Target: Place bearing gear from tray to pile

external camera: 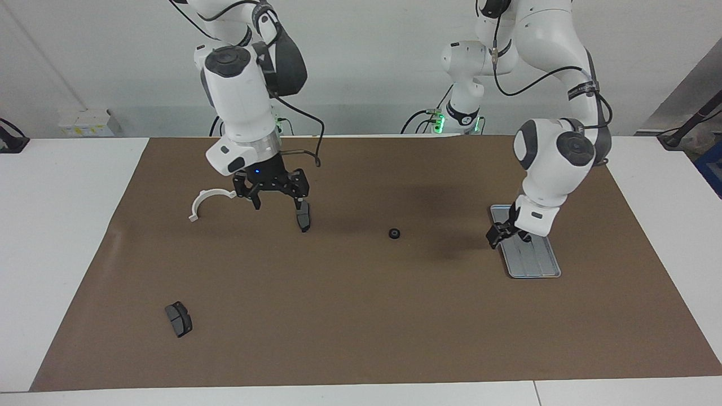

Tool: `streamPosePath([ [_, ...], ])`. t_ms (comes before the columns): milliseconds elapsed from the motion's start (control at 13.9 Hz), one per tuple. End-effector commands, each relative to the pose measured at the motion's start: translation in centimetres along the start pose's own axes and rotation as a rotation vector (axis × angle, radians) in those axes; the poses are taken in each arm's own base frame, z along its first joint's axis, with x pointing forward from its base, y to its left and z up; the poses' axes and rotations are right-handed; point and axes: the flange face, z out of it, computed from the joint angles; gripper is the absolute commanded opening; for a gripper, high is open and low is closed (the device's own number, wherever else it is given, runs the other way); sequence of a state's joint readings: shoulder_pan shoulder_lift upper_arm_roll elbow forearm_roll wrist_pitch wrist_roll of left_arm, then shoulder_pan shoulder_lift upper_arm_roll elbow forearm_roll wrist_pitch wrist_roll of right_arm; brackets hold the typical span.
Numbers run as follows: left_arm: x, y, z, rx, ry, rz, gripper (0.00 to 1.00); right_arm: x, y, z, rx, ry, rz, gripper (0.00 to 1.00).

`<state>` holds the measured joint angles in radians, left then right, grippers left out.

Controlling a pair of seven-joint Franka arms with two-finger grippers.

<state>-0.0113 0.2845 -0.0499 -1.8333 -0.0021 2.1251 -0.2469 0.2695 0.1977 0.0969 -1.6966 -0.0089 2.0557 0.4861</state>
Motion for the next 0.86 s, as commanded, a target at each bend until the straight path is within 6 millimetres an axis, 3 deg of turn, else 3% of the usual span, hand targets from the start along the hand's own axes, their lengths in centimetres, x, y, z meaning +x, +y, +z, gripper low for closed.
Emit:
streamPosePath([
  [0,-1.7,-3.0,1.2,-0.008,0.004,0.046,0.87,-0.4,-3.5,2.5,-0.007,0.022,0.001,1.00],
  [216,-2.9,-5.0,4.1,-0.011,0.034,0.018,0.75,-2.1,-8.1,4.6,0.001,0.023,0.010,1.00],
  [432,-4.0,-5.5,6.3,-0.009,0.027,0.011,0.68,-3.0,-11.3,6.1,0.002,0.024,0.011,1.00],
  [576,-4.4,-6.0,6.7,-0.007,0.016,0.003,0.63,-4.1,-13.2,7.3,0.013,0.027,0.020,1.00],
  [648,-4.4,-6.1,6.7,-0.007,0.015,0.003,0.59,-5.0,-14.4,9.1,0.004,0.008,0.021,1.00],
  [793,-4.5,-6.2,6.9,-0.006,0.012,0.002,0.49,-6.0,-18.0,11.2,0.007,0.014,0.027,1.00],
])
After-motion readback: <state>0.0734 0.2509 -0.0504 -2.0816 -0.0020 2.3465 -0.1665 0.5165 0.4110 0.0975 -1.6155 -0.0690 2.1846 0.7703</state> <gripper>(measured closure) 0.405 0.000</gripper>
